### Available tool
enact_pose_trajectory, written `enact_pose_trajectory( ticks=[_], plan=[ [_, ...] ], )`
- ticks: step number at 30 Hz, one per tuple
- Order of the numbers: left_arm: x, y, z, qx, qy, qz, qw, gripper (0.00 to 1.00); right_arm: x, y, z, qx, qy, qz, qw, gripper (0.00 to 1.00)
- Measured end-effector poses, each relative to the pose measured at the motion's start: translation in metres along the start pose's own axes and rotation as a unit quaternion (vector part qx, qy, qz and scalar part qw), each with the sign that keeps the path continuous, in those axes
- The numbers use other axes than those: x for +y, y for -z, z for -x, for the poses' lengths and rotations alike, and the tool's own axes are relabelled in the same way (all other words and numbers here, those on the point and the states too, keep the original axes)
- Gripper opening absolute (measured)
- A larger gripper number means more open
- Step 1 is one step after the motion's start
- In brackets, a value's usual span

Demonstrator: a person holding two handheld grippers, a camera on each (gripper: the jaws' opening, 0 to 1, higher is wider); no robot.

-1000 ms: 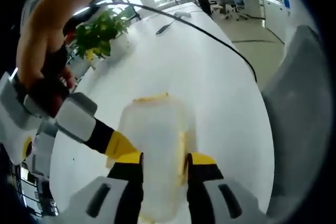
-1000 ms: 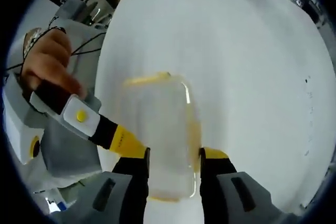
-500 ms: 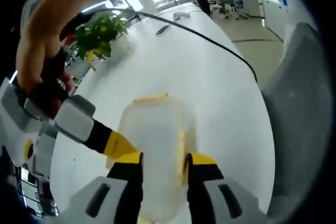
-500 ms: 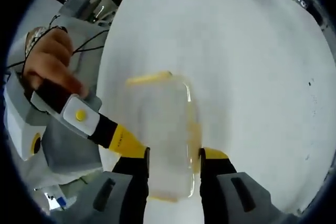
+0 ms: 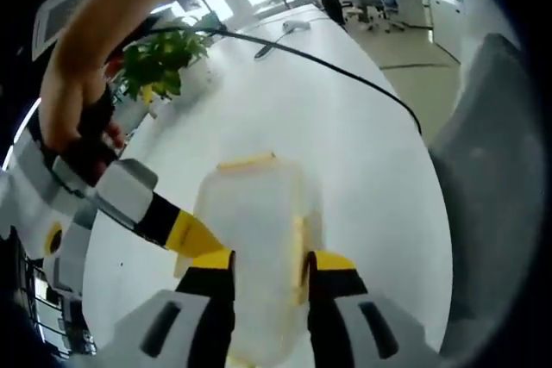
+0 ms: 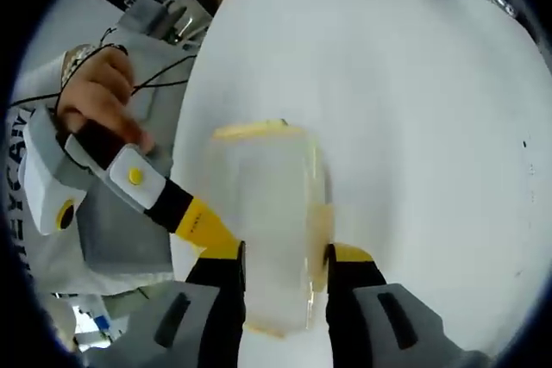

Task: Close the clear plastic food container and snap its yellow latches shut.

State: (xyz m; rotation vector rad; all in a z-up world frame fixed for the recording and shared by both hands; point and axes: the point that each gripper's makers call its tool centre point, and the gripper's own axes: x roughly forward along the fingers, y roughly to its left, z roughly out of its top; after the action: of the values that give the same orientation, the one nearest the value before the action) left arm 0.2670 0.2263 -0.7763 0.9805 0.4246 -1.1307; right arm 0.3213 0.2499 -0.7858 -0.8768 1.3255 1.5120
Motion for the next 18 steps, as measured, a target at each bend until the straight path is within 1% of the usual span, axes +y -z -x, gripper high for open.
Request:
enact_pose_trajectory(
  ticks=[3, 4, 5, 10, 14, 15, 18],
  plan=[
    [-0.0011, -0.0003, -0.0001, -0.001, 0.001, -0.003, 1.0000, 0.26, 0.0001, 0.0009, -0.0006, 0.007, -0.005, 0.007, 0.9999, 0.30],
    [-0.0061, -0.0054, -0.0009, -0.013, 0.019, -0.007, 0.9997, 0.26, 0.0042, 0.0060, -0.0077, 0.010, -0.029, 0.015, 0.9994, 0.30],
    [-0.0050, -0.0042, 0.0023, -0.007, 0.009, -0.015, 0.9998, 0.26, 0.0031, 0.0077, -0.0088, 0.010, -0.029, 0.015, 0.9994, 0.30],
    [-0.0054, -0.0043, 0.0025, -0.010, 0.007, -0.013, 0.9998, 0.27, 0.0039, 0.0050, -0.0075, 0.013, -0.026, 0.012, 0.9995, 0.31],
    [-0.0062, -0.0049, 0.0020, -0.010, 0.005, -0.016, 0.9998, 0.27, 0.0042, 0.0038, -0.0070, 0.005, -0.026, 0.006, 0.9996, 0.31],
    [-0.0072, -0.0050, 0.0012, -0.010, 0.003, -0.023, 0.9997, 0.27, 0.0041, 0.0035, -0.0073, 0.003, -0.026, 0.004, 0.9996, 0.31],
    [-0.0071, -0.0054, 0.0013, -0.008, 0.002, -0.020, 0.9998, 0.27, 0.0043, 0.0013, -0.0063, 0.001, -0.026, 0.002, 0.9996, 0.31]
  ],
)
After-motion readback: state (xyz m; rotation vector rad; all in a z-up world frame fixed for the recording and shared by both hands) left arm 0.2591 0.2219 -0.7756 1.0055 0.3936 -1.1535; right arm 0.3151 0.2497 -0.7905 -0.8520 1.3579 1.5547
